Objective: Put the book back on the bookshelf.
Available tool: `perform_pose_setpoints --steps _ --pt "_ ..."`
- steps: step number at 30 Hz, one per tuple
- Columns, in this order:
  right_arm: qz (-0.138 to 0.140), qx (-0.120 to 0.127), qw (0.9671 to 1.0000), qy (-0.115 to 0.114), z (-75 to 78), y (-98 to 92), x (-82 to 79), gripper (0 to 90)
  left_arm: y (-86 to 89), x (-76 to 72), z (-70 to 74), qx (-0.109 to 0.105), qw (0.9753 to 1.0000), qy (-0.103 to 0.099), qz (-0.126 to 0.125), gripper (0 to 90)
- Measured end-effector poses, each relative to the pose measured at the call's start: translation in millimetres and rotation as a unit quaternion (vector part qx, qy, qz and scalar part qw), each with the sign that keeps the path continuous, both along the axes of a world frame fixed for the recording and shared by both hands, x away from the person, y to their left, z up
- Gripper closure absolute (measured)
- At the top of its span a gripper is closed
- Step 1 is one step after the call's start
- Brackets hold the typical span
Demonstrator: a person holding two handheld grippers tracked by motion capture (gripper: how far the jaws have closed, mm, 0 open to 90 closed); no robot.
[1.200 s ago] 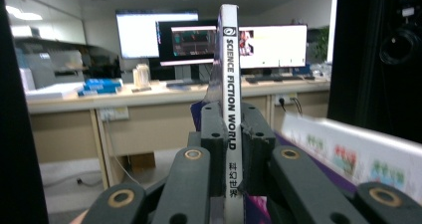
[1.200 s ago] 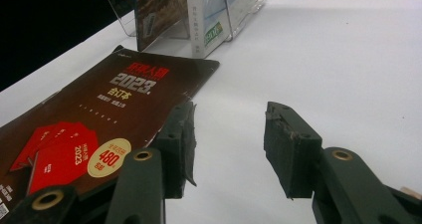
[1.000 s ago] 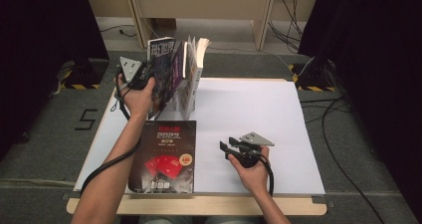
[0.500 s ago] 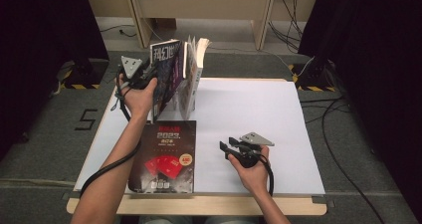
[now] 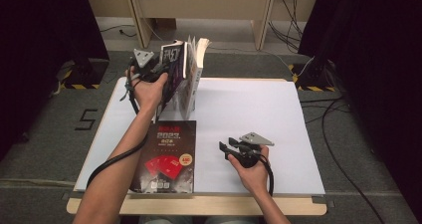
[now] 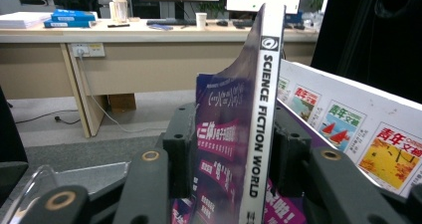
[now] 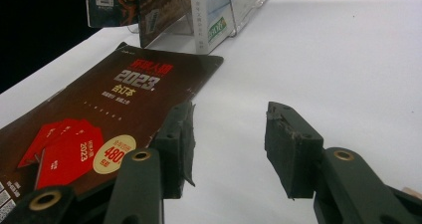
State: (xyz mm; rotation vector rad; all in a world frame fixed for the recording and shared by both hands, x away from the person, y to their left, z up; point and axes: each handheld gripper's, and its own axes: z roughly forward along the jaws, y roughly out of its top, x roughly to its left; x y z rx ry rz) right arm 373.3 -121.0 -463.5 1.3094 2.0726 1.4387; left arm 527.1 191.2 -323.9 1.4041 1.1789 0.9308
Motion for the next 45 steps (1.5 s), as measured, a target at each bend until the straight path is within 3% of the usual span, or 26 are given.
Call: perform_pose_setpoints --steps 9,16,21,24,29,34,37,45 --pt "0.005 0.001 0.9999 0.012 -3.2 1.1 0.8 53.5 -11.6 8.0 4.8 -0.005 0.999 0.043 -0.012 77.6" --pt "0.004 0.002 0.9999 0.011 -2.2 0.1 0.6 53.8 -6.8 5.6 5.0 0.007 0.9992 0.037 -0.015 81.8" --pt "0.003 0.001 0.9999 0.013 -2.8 0.4 1.1 53.9 8.8 0.2 7.3 0.004 0.9998 0.016 -0.006 82.1" --pt "0.003 0.002 0.9999 0.013 -3.2 0.6 1.5 54.0 19.5 -3.5 14.2 -0.005 1.0 -0.008 0.003 82.2" --pt "0.006 0.0 0.9999 0.015 -4.5 2.6 1.6 54.0 32.1 -7.6 35.2 -0.01 0.9981 -0.059 0.017 82.3" --pt "0.006 -0.001 0.9999 0.012 -3.6 3.2 0.9 54.0 35.6 -6.9 48.9 -0.006 0.9956 -0.089 0.028 82.3" --pt "0.005 0.0 0.9999 0.01 -3.5 1.6 0.9 54.0 34.5 -5.0 50.2 0.003 0.9941 -0.102 0.037 82.3" --pt "0.004 0.001 1.0 0.009 -2.8 -0.9 1.1 54.1 36.2 5.7 37.8 0.02 0.9919 -0.11 0.059 82.3"
